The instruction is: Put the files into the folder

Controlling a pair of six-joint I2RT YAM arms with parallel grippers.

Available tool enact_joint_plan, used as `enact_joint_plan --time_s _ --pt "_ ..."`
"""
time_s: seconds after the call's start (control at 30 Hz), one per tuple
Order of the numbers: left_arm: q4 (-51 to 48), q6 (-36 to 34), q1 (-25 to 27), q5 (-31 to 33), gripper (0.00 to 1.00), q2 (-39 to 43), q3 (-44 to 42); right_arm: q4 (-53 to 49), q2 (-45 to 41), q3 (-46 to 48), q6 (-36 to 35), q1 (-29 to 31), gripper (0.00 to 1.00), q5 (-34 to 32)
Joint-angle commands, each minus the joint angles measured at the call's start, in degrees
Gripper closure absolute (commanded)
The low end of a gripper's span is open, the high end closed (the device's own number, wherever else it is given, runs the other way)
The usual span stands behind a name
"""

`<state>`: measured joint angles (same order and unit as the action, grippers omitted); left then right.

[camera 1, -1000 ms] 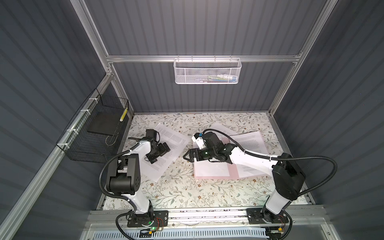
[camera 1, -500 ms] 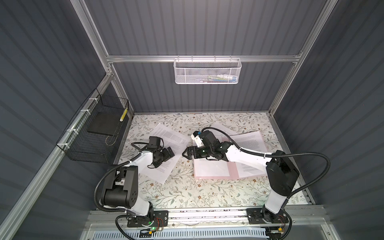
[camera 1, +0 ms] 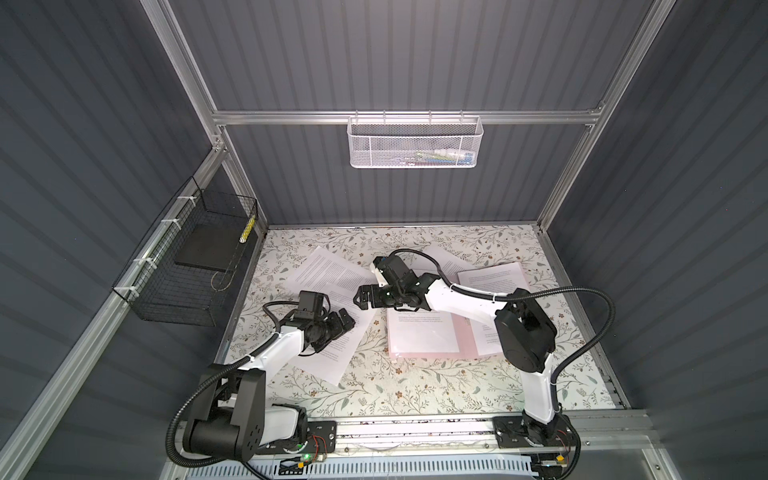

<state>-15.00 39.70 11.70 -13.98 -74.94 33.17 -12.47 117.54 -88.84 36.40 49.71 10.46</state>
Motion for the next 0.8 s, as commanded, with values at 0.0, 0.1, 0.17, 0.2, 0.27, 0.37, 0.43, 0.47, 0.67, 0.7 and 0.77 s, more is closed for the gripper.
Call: enact_joint_plan --time_s 0.0,0.1,0.17,0.2,0.27,0.37,0.43,0.47,0.67,0.7,0.77 --pt "-11.4 2.8 0.2 0.9 0.00 -1.8 -4.5 -3.4 2.5 -2.5 3.0 1.5 0.01 -4.0" --pt "-10.8 4.9 0.2 0.9 0.00 -0.5 -6.1 -5.9 5.2 -5.3 5.1 2.3 0.01 -6.7" --pt "-11.8 5.7 0.0 1.7 0.00 0.6 -6.6 -7.1 6.6 -6.9 6.3 2.5 0.01 -7.8" --pt "-12.1 6.0 -0.4 1.7 0.00 1.3 -6.9 -7.4 7.4 -7.6 6.8 2.5 0.01 -8.2" --pt "-12.9 6.3 -1.2 1.9 0.00 3.1 -7.5 -7.3 8.3 -8.4 7.4 2.5 0.01 -8.8" --pt "-14.4 6.2 -2.9 1.8 0.00 5.7 -8.2 -8.2 9.9 -10.7 8.0 2.4 0.01 -10.2" --pt "-14.9 5.6 -3.5 1.8 0.00 6.8 -8.6 -9.1 11.5 -12.6 8.4 2.4 0.01 -10.4" --pt "-15.4 5.1 -3.8 1.7 0.00 7.0 -8.4 -9.5 12.5 -14.0 8.8 2.4 0.01 -10.6" --pt "-14.9 4.1 -4.2 -0.2 0.00 6.2 -8.4 -13.3 17.0 -19.1 10.9 2.7 0.01 -8.6" --pt "-14.7 4.1 -4.2 -0.3 0.00 6.3 -8.6 -13.2 17.1 -18.7 11.4 2.9 0.01 -8.7" --pt "-14.5 4.1 -4.3 -0.5 0.00 6.8 -8.6 -12.9 17.0 -17.8 12.7 3.0 0.01 -8.6"
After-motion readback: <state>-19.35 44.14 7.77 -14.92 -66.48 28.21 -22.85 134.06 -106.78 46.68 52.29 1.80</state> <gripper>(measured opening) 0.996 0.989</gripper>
